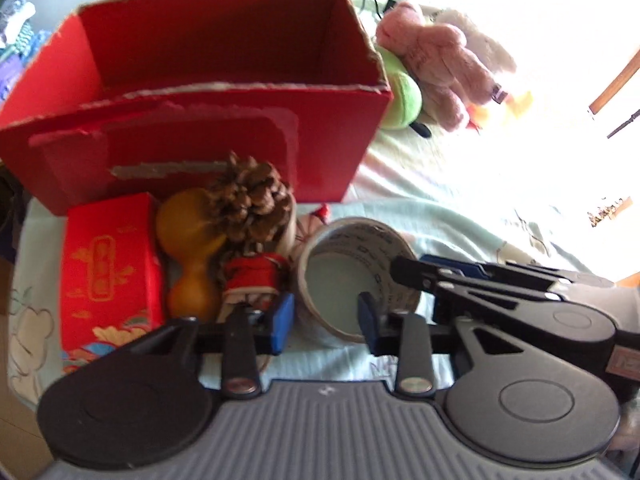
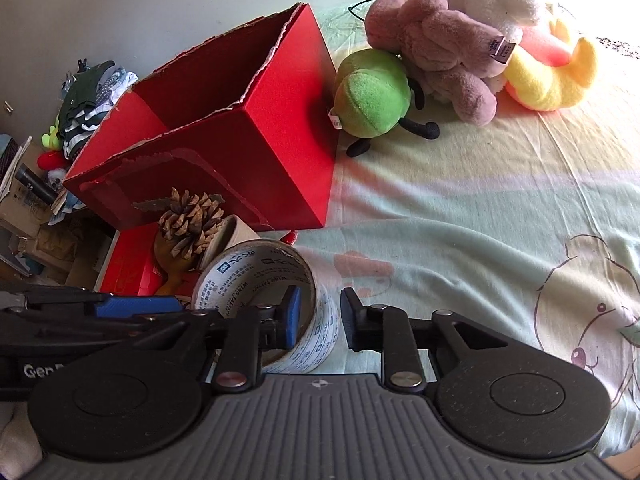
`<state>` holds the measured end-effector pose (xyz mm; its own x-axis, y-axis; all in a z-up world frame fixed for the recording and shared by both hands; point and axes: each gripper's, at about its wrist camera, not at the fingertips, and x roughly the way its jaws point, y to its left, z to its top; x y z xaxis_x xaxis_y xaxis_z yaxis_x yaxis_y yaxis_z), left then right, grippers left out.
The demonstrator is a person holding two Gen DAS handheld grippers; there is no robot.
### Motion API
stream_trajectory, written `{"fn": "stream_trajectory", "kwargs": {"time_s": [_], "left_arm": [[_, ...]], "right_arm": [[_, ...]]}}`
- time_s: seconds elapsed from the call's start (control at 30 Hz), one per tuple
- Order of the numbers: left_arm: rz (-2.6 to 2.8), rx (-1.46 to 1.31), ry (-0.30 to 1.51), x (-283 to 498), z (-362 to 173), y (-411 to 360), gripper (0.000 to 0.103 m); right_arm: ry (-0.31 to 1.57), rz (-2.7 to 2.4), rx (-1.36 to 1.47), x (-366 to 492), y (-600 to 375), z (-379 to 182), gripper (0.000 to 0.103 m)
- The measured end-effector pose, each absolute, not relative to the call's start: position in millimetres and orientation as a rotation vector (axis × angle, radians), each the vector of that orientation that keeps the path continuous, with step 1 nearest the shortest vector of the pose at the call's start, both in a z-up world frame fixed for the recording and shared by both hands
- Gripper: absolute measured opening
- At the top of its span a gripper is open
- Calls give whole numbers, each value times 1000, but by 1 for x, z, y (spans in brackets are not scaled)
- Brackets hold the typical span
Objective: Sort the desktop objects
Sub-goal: 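Close the right gripper on the rim of the tape roll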
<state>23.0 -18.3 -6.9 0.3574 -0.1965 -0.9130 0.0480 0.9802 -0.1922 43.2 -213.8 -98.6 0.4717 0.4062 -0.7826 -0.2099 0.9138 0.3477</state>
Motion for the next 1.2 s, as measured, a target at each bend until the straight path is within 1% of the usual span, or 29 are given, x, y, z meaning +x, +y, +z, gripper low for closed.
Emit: {"fn": "stream_trajectory", "kwargs": {"time_s": [0.1,0.17,0.5,0.6,0.67,0.7,0.9,1.2], "left_arm": [[-155,-120,1202,26,-11,-20,29],[-163,-135,1206,28,-11,-19,29],[-224,-112,1235,39,-20,-39,29],[-220,-70,1244,44,-25,-49,29],[-215,-41,1236,45,-25,-54,29],[-212,-32,1235,46,-26,-55,28],[-183,-34,1280,53,-37,-54,28],[-161,-42,1301,61,-43,-52,29]], "right_arm": [[1018,393,229,46,-216,-99,16],[1018,398,224,45,-217,-98,12],[1023,332,231,42,-237,-96,9],[1025,317,245,41,-244,-97,12],[1029,309,257,40,-247,-98,19],[1031,306,262,40,-249,-99,21],[1035,322,260,42,-247,-100,22],[1053,322,269,45,-245,-100,23]]}}
